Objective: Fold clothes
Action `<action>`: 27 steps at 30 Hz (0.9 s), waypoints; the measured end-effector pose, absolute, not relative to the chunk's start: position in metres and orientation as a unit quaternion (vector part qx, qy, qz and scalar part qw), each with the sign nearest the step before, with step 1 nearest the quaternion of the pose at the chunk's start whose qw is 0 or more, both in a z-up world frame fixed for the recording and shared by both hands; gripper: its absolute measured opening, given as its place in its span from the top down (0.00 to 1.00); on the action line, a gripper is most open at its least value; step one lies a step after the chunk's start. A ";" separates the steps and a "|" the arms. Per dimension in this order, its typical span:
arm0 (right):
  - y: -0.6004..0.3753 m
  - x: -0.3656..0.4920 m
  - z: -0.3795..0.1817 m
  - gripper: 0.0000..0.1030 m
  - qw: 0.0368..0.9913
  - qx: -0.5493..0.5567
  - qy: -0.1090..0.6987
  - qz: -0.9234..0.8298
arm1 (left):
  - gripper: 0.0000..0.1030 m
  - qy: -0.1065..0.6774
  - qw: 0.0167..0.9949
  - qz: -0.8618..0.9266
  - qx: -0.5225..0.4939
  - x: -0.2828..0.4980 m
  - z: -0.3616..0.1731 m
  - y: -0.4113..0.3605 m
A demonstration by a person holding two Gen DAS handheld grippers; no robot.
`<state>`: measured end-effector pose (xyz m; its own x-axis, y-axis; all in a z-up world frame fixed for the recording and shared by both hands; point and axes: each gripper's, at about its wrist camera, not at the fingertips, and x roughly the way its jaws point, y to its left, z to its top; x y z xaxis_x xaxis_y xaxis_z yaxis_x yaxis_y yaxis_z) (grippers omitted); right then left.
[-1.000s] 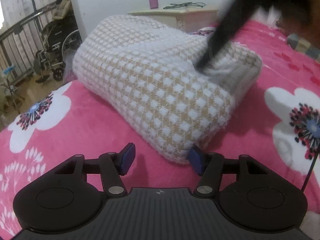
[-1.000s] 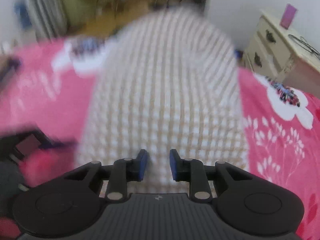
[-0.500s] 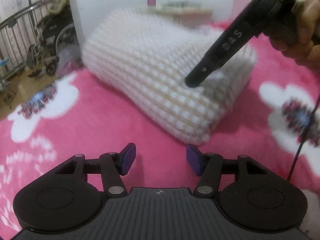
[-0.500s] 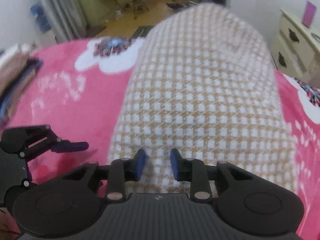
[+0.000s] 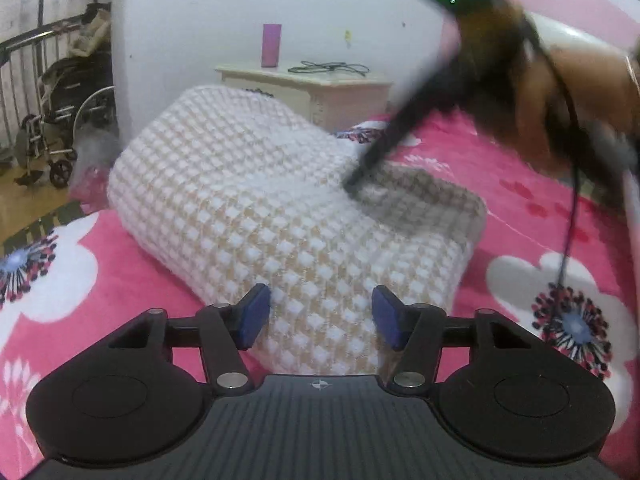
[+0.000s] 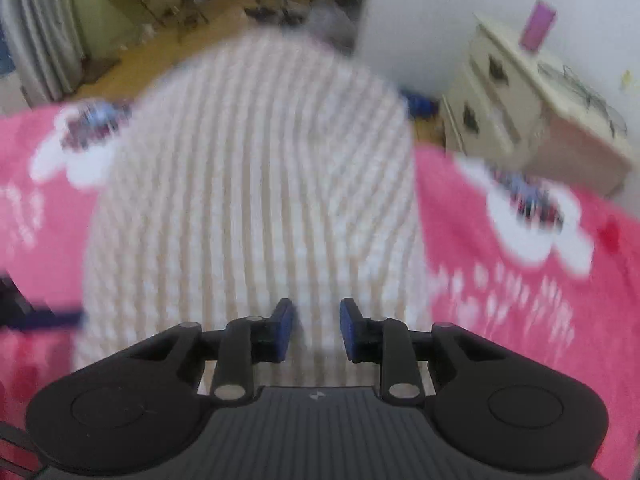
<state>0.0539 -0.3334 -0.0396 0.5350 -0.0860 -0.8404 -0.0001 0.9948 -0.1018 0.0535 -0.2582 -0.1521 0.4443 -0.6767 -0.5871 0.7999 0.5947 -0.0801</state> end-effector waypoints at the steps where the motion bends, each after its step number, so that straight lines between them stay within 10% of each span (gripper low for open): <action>1: -0.328 0.062 -0.023 0.73 0.884 -0.053 0.464 -0.012 | 0.45 0.297 0.843 -0.437 0.101 0.054 -0.152 -0.258; 5: -0.299 0.112 0.012 0.74 0.910 -0.049 0.409 0.056 | 0.44 0.298 0.845 -0.433 0.096 0.051 -0.153 -0.256; 11: -0.317 0.188 -0.109 0.77 0.873 -0.039 0.487 -0.011 | 0.44 0.303 0.848 -0.428 0.082 0.062 -0.152 -0.255; 19: -0.291 0.177 -0.025 0.74 0.901 -0.034 0.430 0.055 | 0.44 0.312 0.846 -0.428 0.063 0.061 -0.154 -0.248; 27: -0.260 0.219 -0.095 0.76 0.882 -0.103 0.456 0.057 | 0.43 0.329 0.842 -0.427 0.036 0.070 -0.153 -0.240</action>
